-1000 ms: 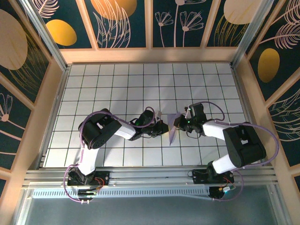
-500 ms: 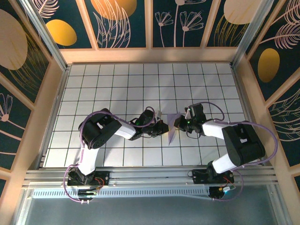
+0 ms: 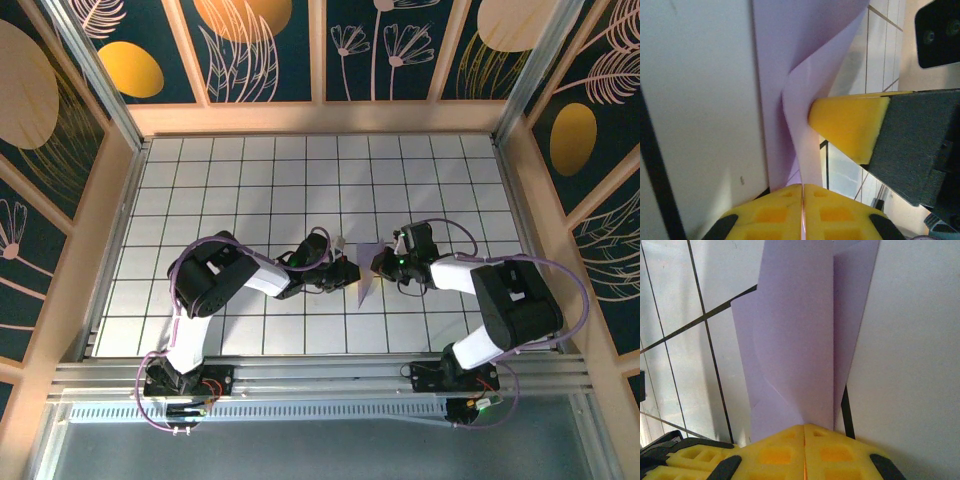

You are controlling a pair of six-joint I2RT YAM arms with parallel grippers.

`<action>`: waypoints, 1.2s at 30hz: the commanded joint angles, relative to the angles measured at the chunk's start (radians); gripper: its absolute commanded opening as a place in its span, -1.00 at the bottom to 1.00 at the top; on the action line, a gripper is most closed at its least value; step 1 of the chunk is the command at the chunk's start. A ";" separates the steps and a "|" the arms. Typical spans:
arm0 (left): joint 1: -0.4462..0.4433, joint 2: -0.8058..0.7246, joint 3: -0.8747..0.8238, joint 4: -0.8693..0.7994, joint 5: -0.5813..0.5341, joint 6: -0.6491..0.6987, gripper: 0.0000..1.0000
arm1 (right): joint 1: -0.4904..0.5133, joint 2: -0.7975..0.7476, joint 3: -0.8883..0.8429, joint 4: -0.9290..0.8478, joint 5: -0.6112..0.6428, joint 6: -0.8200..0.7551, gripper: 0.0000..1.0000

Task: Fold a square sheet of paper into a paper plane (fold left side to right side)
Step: Fold the wing for the fifth time at the center of the table.

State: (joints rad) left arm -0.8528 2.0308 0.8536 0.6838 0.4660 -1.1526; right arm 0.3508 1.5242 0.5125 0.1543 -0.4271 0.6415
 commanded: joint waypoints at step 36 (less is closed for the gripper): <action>-0.063 -0.078 0.192 -0.481 0.005 0.109 -0.77 | 0.002 0.041 -0.014 -0.046 0.025 -0.031 -1.00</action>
State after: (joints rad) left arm -0.9112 1.9388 1.0546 0.2272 0.4568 -1.0225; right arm 0.3462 1.5352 0.5125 0.1787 -0.4381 0.6273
